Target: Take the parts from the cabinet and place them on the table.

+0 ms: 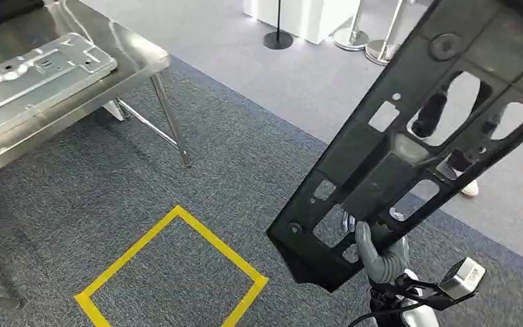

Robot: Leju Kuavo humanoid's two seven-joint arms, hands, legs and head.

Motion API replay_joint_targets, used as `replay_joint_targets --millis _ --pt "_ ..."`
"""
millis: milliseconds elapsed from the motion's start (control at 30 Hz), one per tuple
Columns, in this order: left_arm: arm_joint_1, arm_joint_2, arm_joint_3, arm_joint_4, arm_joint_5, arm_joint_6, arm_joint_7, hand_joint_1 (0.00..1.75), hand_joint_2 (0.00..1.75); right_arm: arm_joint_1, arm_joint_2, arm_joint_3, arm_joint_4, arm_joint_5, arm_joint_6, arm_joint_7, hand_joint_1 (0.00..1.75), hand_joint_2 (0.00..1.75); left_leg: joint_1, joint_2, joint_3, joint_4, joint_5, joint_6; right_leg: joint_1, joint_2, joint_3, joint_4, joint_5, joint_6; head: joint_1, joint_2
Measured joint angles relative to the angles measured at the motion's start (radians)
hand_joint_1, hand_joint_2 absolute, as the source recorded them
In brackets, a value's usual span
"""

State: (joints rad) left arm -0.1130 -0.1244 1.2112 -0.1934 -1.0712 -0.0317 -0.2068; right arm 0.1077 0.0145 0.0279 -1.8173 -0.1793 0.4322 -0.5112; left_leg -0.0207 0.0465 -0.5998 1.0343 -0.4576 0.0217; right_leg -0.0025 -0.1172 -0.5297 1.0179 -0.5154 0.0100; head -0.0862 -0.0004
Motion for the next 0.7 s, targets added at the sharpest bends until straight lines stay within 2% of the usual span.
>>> replay_joint_targets --millis 33,67,100,133,167,200,233,267,300,333,367,400,433,533,567,600,633,667,700 --pt "0.002 0.0 0.0 0.0 0.0 0.0 0.0 0.0 1.75 -0.001 0.0 0.0 0.0 0.0 0.001 0.0 1.64 1.75 0.001 -0.011 0.002 -0.01 0.004 0.006 0.002 -0.01 0.006 -0.003 -0.002 0.005 0.0 0.0" --pt "0.005 0.0 0.0 0.0 0.0 0.0 0.0 0.0 1.75 -0.004 0.0 -0.001 -0.002 0.001 0.0 0.0 1.64 1.75 0.014 -0.02 0.015 -0.024 0.012 0.01 -0.002 0.008 0.008 0.003 -0.011 0.013 0.0 0.0" --pt "0.004 0.0 0.0 0.0 0.0 0.0 0.0 0.0 1.75 -0.006 0.0 0.0 -0.002 0.002 0.0 -0.001 1.64 1.75 0.014 -0.03 0.018 -0.029 0.015 0.015 -0.004 0.06 -0.005 0.034 -0.031 0.015 0.0 0.0" --pt "0.0 0.0 0.0 0.0 0.0 0.002 0.0 0.0 1.75 -0.005 0.0 -0.001 -0.003 0.002 0.001 -0.003 1.64 1.75 0.014 -0.038 0.017 -0.03 0.015 0.018 -0.004 0.094 -0.04 0.099 -0.067 0.015 0.0 0.0" --pt "-0.004 0.0 0.0 0.0 0.0 0.001 0.0 0.0 1.75 -0.004 0.0 -0.001 -0.003 0.004 0.0 -0.003 1.64 1.75 0.014 -0.05 0.017 -0.029 0.014 0.02 -0.006 0.108 -0.087 0.19 -0.107 0.017 0.0 0.0" --pt "-0.006 0.0 0.0 0.0 0.0 0.0 0.0 0.0 1.75 -0.003 0.0 -0.001 -0.002 0.006 -0.001 -0.003 1.64 1.75 0.014 -0.063 0.017 -0.029 0.014 0.021 -0.008 0.112 -0.13 0.271 -0.134 0.02 0.0 0.0" --pt "-0.006 0.0 0.0 0.0 0.0 0.0 0.0 0.0 1.75 -0.002 0.0 -0.001 -0.002 0.008 -0.001 -0.003 1.64 1.75 0.014 -0.076 0.017 -0.028 0.014 0.021 -0.009 0.113 -0.158 0.313 -0.135 0.022 0.0 0.0" --pt "-0.005 0.0 0.0 0.0 0.0 -0.001 0.001 0.0 1.75 -0.003 0.0 -0.003 -0.002 0.01 -0.002 -0.002 1.64 1.75 0.014 -0.091 0.018 -0.026 0.013 0.02 -0.011 0.113 -0.161 0.304 -0.11 0.024 0.0 0.0" --pt "-0.004 -0.001 0.0 0.0 -0.001 -0.002 0.002 0.0 1.75 -0.005 0.0 -0.004 -0.003 0.013 -0.001 -0.002 1.64 1.75 0.016 -0.104 0.02 -0.023 0.012 0.018 -0.014 0.114 -0.142 0.25 -0.066 0.025 0.0 0.0" --pt "-0.004 -0.001 0.0 0.0 -0.002 -0.003 0.003 0.0 1.75 -0.006 0.0 -0.005 -0.003 0.016 -0.001 0.0 1.64 1.75 0.018 -0.119 0.021 -0.019 0.009 0.014 -0.019 0.12 -0.105 0.163 -0.011 0.027 0.0 0.0" --pt "-0.004 -0.001 0.0 0.0 -0.003 -0.004 0.003 0.0 1.75 -0.008 0.0 -0.005 -0.003 0.019 -0.001 0.002 1.64 1.75 0.02 -0.133 0.021 -0.011 0.004 0.009 -0.025 0.145 -0.065 0.071 0.038 0.029 0.0 0.0" --pt "-0.005 -0.001 0.0 0.0 -0.003 -0.005 0.003 0.0 1.75 -0.009 -0.001 -0.005 -0.003 0.019 -0.001 0.002 1.64 1.75 0.018 -0.143 0.014 -0.004 0.0 0.003 -0.032 0.208 -0.049 0.033 0.028 0.029 0.0 0.0" --pt "-0.009 -0.001 0.0 0.0 -0.003 -0.005 0.003 0.0 1.75 -0.008 -0.001 -0.006 -0.006 0.019 -0.001 0.002 1.64 1.75 0.017 -0.155 0.004 0.005 -0.001 -0.002 -0.031 0.211 -0.05 0.02 0.028 0.024 0.0 0.0" --pt "-0.002 -0.001 0.0 0.0 -0.003 -0.006 0.003 0.0 1.75 -0.01 -0.002 -0.007 -0.006 0.02 -0.001 0.003 1.64 1.75 0.025 -0.185 -0.004 -0.006 0.007 -0.022 -0.022 0.181 -0.048 0.019 0.028 0.006 0.0 0.0" --pt "-0.001 0.0 0.0 0.0 -0.003 -0.006 0.003 0.0 1.75 -0.013 -0.002 -0.007 -0.006 0.02 -0.001 0.003 1.64 1.75 0.026 -0.183 -0.003 -0.001 0.001 -0.026 -0.03 0.164 -0.041 0.008 0.033 -0.004 0.0 0.0" --pt "0.001 0.0 0.0 0.0 -0.003 -0.006 0.003 0.0 1.75 -0.016 -0.002 -0.007 -0.007 0.021 -0.001 0.003 1.64 1.75 0.02 -0.125 -0.011 0.024 -0.016 -0.029 -0.028 0.155 -0.035 0.002 0.033 -0.009 0.0 0.0" --pt "-0.001 0.0 0.0 0.0 -0.002 -0.007 0.003 0.0 1.75 -0.016 -0.002 -0.008 -0.008 0.021 -0.001 0.003 1.64 1.75 0.021 -0.087 -0.041 0.086 -0.053 -0.033 -0.025 0.14 -0.032 0.0 0.032 -0.013 0.0 0.0" --pt "-0.004 0.0 0.0 0.0 0.001 -0.007 0.002 0.0 1.75 -0.016 -0.002 -0.008 -0.008 0.021 -0.001 0.003 1.64 1.75 0.024 -0.07 -0.081 0.165 -0.091 -0.037 -0.021 0.125 -0.031 0.001 0.03 -0.016 0.0 0.0" --pt "-0.005 -0.001 0.0 0.0 0.002 -0.007 0.001 0.0 1.75 -0.016 -0.002 -0.009 -0.008 0.023 -0.001 0.005 1.64 1.75 0.027 -0.061 -0.121 0.245 -0.125 -0.039 -0.019 0.109 -0.03 0.001 0.028 -0.019 0.0 0.0"
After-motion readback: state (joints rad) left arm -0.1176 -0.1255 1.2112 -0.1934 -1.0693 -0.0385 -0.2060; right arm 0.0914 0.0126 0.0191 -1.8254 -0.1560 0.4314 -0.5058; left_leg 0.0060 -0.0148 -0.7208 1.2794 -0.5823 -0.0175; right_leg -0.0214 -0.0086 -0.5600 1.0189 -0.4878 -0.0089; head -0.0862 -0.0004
